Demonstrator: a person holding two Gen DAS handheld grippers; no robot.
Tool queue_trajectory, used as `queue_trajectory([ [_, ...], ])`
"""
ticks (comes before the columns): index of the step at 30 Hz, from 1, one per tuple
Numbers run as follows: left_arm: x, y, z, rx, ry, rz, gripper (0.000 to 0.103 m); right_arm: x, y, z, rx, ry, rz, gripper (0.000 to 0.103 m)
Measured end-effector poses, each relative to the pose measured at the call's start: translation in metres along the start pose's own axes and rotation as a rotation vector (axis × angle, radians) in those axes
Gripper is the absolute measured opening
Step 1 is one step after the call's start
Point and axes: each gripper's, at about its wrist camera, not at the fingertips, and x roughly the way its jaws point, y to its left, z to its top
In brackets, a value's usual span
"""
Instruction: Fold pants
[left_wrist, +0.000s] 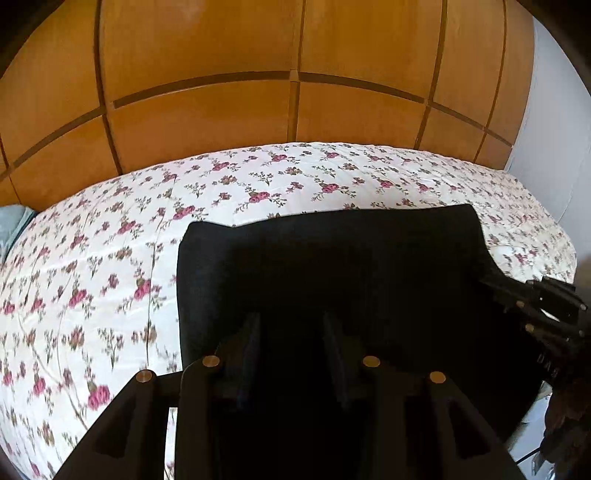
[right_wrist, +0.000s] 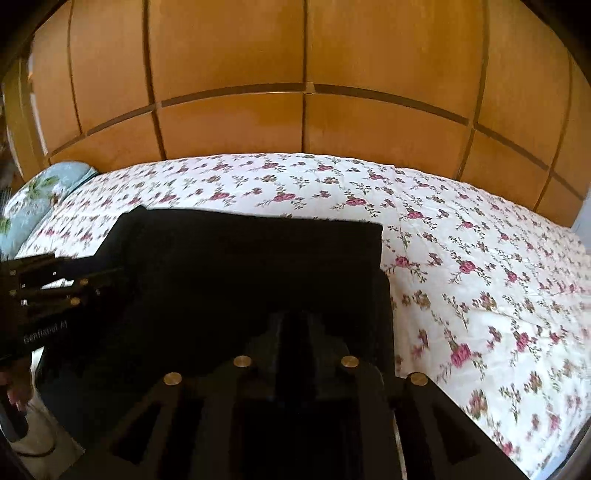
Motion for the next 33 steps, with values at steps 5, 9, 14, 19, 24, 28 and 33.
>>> queue_trajectory([
  [5,-0.015,-0.005,-0.01,0.0,0.008,-0.025,0.036,-0.017,-0.003,-0.014,0.027,0.005,0.009,0.016],
  [9,-0.025,-0.007,-0.019,-0.021,0.019,-0.051,0.036,-0.028,-0.009,-0.024,0.05,0.011,0.011,0.016],
  [14,-0.036,-0.007,-0.036,-0.027,0.011,-0.056,0.036,-0.035,-0.017,-0.037,0.065,0.019,-0.012,0.018],
  [19,-0.049,-0.006,-0.058,-0.005,-0.024,-0.052,0.036,-0.03,-0.031,-0.048,0.142,-0.001,-0.005,0.038],
  [24,-0.06,0.006,-0.072,-0.04,-0.035,-0.088,0.036,-0.027,-0.038,-0.045,0.178,0.014,0.03,0.041],
  [28,-0.065,0.013,-0.082,-0.056,-0.038,-0.103,0.037,-0.025,-0.035,-0.041,0.165,0.026,0.019,0.043],
  [33,-0.064,0.019,-0.085,-0.068,-0.045,-0.133,0.037,-0.023,-0.037,-0.042,0.201,0.03,0.021,0.044],
])
